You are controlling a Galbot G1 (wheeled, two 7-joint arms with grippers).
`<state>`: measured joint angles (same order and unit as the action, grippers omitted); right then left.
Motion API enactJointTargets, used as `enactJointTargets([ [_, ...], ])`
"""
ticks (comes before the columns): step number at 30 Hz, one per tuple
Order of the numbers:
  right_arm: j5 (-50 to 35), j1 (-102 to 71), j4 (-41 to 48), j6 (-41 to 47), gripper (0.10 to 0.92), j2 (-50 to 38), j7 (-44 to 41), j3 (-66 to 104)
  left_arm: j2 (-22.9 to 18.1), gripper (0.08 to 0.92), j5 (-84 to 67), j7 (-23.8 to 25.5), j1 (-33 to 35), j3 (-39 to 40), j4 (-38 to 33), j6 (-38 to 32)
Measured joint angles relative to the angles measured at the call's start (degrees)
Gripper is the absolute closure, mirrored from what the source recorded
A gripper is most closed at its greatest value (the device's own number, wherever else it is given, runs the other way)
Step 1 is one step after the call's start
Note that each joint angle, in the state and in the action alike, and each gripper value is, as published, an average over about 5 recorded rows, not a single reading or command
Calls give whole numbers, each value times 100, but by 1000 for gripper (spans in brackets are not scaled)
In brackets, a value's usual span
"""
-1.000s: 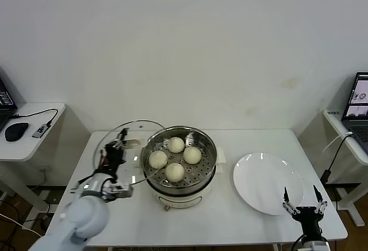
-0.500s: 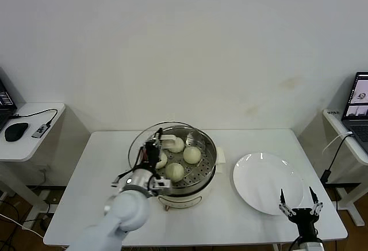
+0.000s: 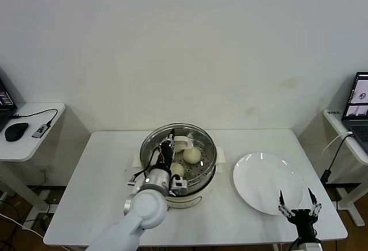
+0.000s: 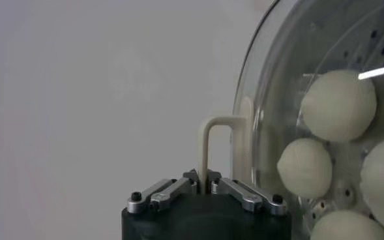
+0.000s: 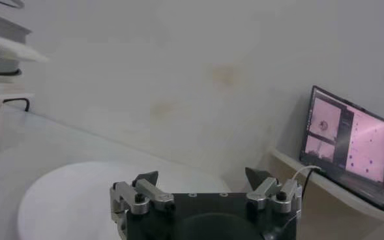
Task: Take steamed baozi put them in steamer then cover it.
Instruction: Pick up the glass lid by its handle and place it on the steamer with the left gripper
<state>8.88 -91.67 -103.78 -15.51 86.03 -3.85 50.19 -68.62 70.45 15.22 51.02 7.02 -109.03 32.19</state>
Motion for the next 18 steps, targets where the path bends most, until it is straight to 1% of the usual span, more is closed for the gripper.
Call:
enactJointTargets([
  [7, 0, -7, 26, -18, 203, -9, 2, -35, -151, 856, 235, 2, -32, 30, 184, -61],
  [18, -15, -25, 55, -44, 203, -30, 1, -55, -205, 856, 385, -30, 34, -24, 322, -136],
])
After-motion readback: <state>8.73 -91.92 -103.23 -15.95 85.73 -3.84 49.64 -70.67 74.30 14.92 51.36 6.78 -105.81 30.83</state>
